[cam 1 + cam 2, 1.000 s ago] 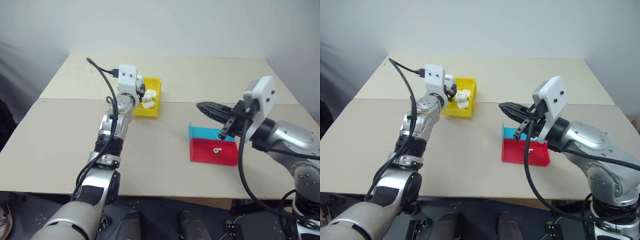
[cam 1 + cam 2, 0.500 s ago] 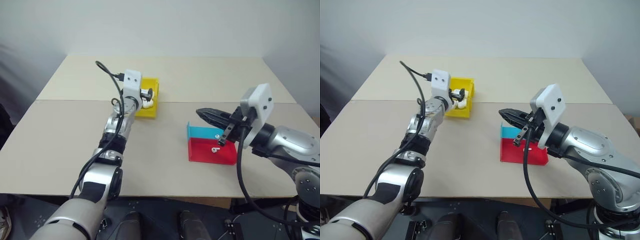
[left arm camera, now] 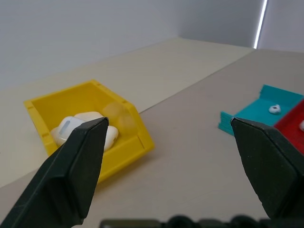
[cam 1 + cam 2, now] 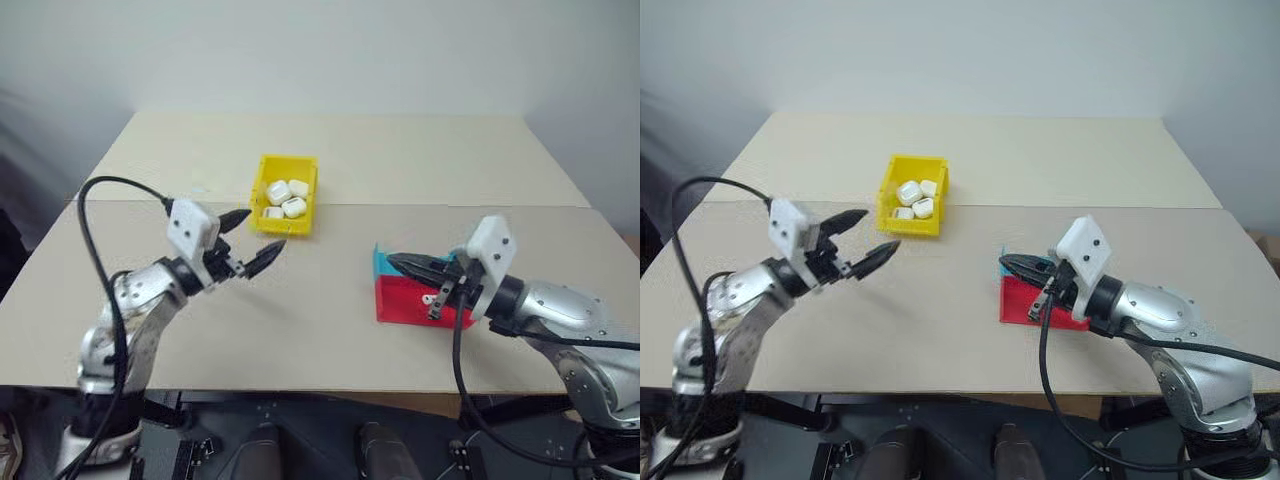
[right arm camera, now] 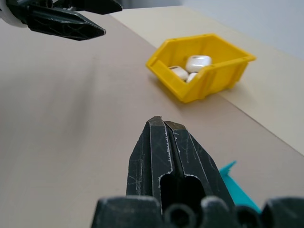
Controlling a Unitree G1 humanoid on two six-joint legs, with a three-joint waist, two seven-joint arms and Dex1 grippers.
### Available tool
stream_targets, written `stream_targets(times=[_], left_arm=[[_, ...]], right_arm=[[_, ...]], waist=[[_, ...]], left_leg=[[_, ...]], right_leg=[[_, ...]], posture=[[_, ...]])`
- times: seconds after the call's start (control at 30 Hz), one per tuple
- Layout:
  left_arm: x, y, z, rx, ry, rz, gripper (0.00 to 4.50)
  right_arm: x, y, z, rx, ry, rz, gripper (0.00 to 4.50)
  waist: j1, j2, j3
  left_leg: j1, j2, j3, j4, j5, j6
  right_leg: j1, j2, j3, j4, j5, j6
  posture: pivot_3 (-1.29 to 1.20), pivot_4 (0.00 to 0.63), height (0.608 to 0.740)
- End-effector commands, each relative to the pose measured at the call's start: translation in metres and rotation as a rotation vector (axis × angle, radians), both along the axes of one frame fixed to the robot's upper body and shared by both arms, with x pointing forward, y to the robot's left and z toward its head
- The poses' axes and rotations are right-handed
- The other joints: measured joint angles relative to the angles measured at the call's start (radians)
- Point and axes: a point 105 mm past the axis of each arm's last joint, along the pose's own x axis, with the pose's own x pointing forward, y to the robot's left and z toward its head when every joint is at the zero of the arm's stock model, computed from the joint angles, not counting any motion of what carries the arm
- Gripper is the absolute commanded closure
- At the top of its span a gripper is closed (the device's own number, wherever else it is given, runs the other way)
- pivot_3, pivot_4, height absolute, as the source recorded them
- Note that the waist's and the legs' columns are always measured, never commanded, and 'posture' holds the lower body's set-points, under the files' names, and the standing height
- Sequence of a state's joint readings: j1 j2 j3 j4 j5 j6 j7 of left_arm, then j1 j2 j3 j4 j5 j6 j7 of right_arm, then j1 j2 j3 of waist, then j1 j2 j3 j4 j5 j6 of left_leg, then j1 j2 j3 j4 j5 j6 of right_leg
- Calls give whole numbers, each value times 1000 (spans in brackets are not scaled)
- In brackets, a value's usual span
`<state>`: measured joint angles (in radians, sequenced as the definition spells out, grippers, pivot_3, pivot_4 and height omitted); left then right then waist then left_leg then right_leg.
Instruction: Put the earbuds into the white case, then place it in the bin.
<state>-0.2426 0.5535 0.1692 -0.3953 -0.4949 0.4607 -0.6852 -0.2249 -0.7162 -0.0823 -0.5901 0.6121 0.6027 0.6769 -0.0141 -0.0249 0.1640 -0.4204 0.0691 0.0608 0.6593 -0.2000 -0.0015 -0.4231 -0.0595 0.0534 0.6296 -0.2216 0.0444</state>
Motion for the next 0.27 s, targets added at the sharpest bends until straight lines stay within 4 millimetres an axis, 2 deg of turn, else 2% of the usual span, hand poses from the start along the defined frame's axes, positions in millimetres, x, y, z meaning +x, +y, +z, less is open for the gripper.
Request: stream_targets(times=[0.03, 0.13, 0.27], left_arm=[[-41, -8, 23, 11, -108, -148, 29], [-65, -8, 24, 59, -95, -236, 29], [-75, -7, 25, 78, -71, -282, 29]], right_arm=[[-9, 4, 12, 1, -73, 125, 4500], [-8, 2, 10, -20, -77, 159, 4500], [-6, 0, 9, -26, -77, 172, 4500]], waist=[[0, 0, 0], [2, 0, 0], [2, 0, 0]], left_leg=[[0, 0, 0, 0, 0, 0], [0, 0, 0, 0, 0, 0], [1, 0, 0, 0, 0, 0]], right_leg=[[0, 0, 0, 0, -1, -1], [0, 0, 0, 0, -2, -3], [0, 0, 0, 0, -4, -5]], posture=[[0, 150, 740], [0, 150, 740], [0, 150, 740]])
